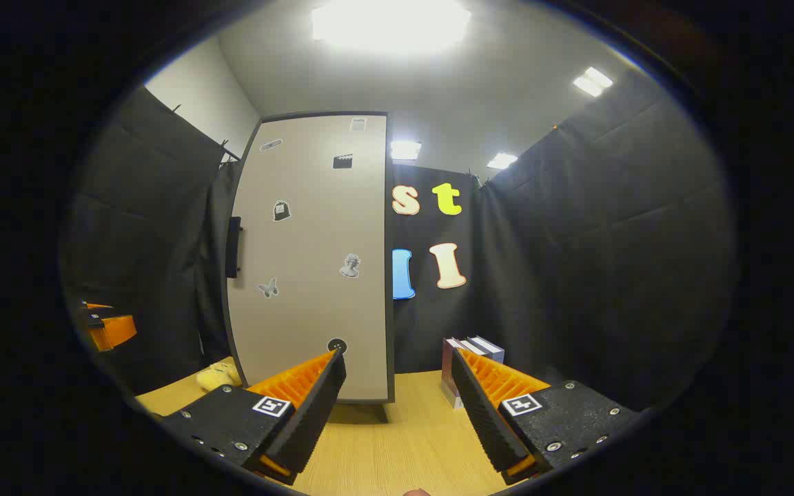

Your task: Open the cabinet door with the right hand, grasp the bottle in the cabinet with the left hand and place it on the coaster, then close the cabinet door with the right hand.

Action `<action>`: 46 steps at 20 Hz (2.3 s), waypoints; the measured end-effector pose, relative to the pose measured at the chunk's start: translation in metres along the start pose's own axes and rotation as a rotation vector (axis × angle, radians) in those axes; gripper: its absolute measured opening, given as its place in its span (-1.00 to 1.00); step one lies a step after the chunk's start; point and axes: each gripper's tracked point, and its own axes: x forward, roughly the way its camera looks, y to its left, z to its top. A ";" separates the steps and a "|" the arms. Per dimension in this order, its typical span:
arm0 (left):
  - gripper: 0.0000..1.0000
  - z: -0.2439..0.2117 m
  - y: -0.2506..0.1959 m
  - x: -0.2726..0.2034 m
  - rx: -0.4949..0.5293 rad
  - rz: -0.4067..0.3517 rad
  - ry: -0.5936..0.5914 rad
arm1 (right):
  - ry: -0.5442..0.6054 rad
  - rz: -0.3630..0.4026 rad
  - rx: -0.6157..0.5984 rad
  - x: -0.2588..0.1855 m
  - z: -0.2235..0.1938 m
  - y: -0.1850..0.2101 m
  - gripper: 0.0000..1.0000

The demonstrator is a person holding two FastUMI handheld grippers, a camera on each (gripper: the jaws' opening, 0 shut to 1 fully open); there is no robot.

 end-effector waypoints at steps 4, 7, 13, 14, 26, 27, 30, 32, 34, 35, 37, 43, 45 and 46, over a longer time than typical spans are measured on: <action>0.55 0.000 0.006 0.000 0.014 0.012 0.001 | 0.006 0.003 -0.005 0.003 -0.002 0.005 0.91; 0.55 -0.001 0.011 0.000 0.014 0.021 0.003 | 0.010 0.012 0.002 0.005 -0.004 0.010 0.90; 0.55 0.001 0.014 -0.002 0.024 0.024 -0.002 | 0.014 0.020 0.013 0.005 -0.006 0.015 0.90; 0.55 0.001 0.014 -0.002 0.024 0.024 -0.003 | 0.015 0.022 0.013 0.005 -0.006 0.015 0.90; 0.54 0.006 0.046 -0.025 0.045 0.088 -0.022 | -0.019 0.095 0.062 0.035 0.021 0.055 0.90; 0.55 0.006 0.053 -0.030 0.050 0.103 -0.023 | -0.024 0.109 0.071 0.040 0.026 0.062 0.90; 0.54 0.007 0.072 -0.041 0.058 0.145 -0.024 | -0.041 0.148 0.086 0.055 0.039 0.082 0.90; 0.54 0.006 0.085 -0.048 0.059 0.174 -0.020 | -0.050 0.170 0.090 0.066 0.046 0.095 0.90; 0.55 0.005 0.099 -0.055 0.063 0.204 -0.017 | -0.062 0.192 0.099 0.076 0.055 0.109 0.90; 0.55 0.005 0.106 -0.058 0.067 0.220 -0.018 | -0.068 0.201 0.101 0.081 0.059 0.116 0.90; 0.55 0.006 0.118 -0.064 0.077 0.250 -0.016 | -0.076 0.218 0.098 0.092 0.066 0.128 0.90; 0.55 0.005 0.154 -0.086 0.090 0.338 -0.010 | -0.097 0.268 0.110 0.115 0.083 0.164 0.89; 0.54 0.002 0.164 -0.096 0.084 0.361 -0.002 | -0.103 0.288 0.110 0.123 0.089 0.178 0.89; 0.54 0.001 0.168 -0.100 0.084 0.371 0.003 | -0.106 0.297 0.109 0.126 0.092 0.185 0.89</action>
